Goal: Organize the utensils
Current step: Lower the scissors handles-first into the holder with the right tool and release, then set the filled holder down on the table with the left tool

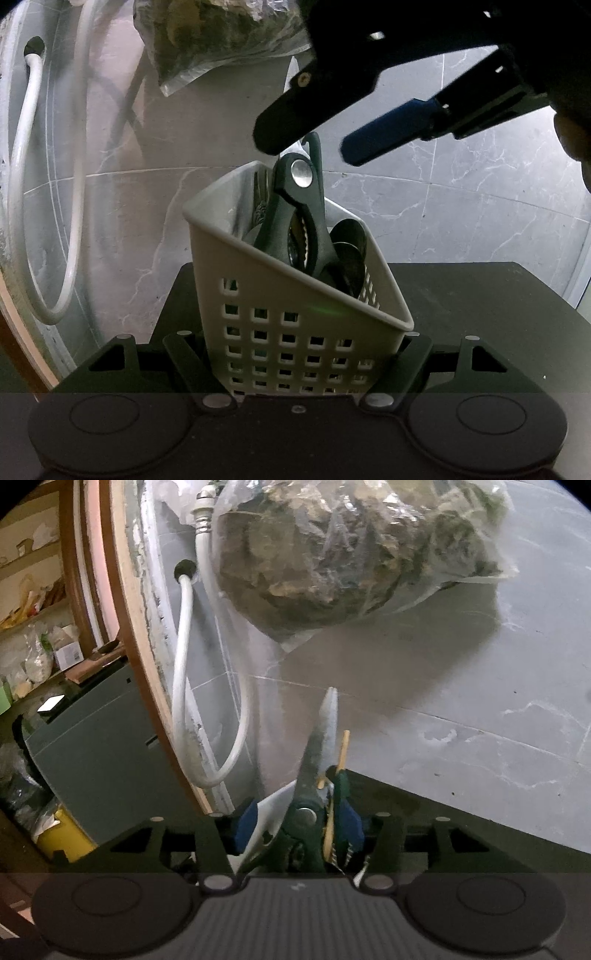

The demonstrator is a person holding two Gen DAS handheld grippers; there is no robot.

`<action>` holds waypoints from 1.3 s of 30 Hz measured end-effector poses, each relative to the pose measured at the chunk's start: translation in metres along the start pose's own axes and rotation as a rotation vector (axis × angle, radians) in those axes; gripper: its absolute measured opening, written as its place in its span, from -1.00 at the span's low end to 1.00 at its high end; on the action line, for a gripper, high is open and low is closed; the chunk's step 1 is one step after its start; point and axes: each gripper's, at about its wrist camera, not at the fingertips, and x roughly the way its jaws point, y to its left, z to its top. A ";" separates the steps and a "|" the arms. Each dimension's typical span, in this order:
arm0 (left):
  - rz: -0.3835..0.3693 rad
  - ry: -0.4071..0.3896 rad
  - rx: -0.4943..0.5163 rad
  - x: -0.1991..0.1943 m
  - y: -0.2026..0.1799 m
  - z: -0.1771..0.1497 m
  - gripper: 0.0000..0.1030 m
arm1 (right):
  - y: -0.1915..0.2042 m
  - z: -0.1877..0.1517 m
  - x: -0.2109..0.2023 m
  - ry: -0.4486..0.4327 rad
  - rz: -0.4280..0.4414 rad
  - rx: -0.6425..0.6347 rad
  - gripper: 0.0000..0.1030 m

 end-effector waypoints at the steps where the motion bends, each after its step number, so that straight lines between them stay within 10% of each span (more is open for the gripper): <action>1: 0.000 0.000 0.000 0.000 0.000 0.000 0.51 | -0.001 0.000 -0.002 -0.006 -0.006 0.004 0.25; 18: -0.028 0.005 0.015 0.004 0.006 0.002 0.51 | -0.021 -0.011 -0.030 -0.054 -0.157 0.117 0.86; 39: -0.088 -0.016 -0.013 -0.008 0.017 -0.001 0.98 | -0.030 -0.077 -0.099 -0.118 -0.457 0.365 0.99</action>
